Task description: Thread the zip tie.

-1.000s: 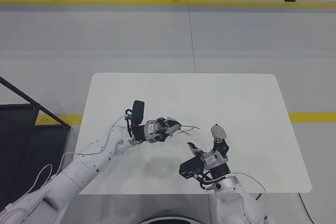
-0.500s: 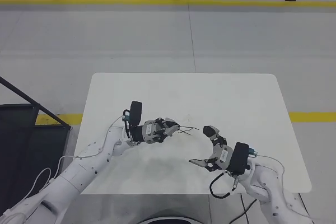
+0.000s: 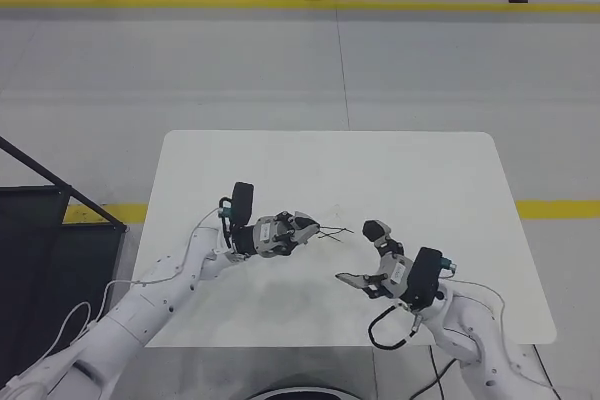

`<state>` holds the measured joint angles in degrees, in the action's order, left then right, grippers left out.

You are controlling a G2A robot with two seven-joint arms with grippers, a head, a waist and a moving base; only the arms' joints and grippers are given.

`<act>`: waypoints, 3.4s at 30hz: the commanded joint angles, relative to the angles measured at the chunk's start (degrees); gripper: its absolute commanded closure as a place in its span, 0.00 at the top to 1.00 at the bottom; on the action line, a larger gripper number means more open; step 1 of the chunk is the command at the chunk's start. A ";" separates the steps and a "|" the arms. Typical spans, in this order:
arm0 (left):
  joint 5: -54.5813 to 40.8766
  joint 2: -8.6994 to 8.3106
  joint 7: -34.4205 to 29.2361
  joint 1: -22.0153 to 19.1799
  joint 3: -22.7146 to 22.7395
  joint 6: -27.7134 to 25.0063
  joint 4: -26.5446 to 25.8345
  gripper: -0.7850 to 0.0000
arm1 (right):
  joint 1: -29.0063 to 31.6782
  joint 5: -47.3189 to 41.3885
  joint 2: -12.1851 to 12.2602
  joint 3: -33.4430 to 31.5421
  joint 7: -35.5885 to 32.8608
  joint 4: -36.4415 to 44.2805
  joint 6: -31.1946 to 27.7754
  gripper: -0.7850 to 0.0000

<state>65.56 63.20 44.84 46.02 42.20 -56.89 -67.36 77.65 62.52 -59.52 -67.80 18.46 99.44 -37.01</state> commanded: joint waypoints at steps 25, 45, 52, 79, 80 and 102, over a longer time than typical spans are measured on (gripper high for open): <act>-4.39 0.79 -10.03 3.50 5.32 -1.09 -3.31 0.00 | -4.44 -11.31 -1.21 1.09 -9.46 -3.62 -5.16 0.00; -10.37 3.13 -6.32 4.19 3.08 -1.11 -1.51 0.73 | -3.53 -11.80 -2.50 0.61 -1.62 -4.90 -3.03 0.00; -15.28 4.43 -3.90 2.92 -0.49 -1.11 0.54 0.44 | -4.32 -13.92 -3.06 1.35 -1.06 -6.41 -4.48 0.00; -21.58 7.19 1.44 -1.76 -8.60 -1.11 5.21 0.27 | -6.10 -18.74 -4.62 2.23 -2.99 -9.46 -9.68 0.00; -21.54 7.25 1.44 -1.82 -8.74 -1.11 5.29 0.27 | -6.13 -18.75 -4.68 2.30 -3.05 -9.50 -9.62 0.00; -22.00 7.52 1.44 -2.56 -9.65 -1.11 5.89 0.20 | -6.30 -18.86 -5.77 2.12 -3.90 -9.84 -8.54 0.00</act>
<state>43.54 70.71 46.28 43.45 32.54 -58.00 -61.46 71.32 43.69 -65.26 -65.64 14.55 89.63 -45.55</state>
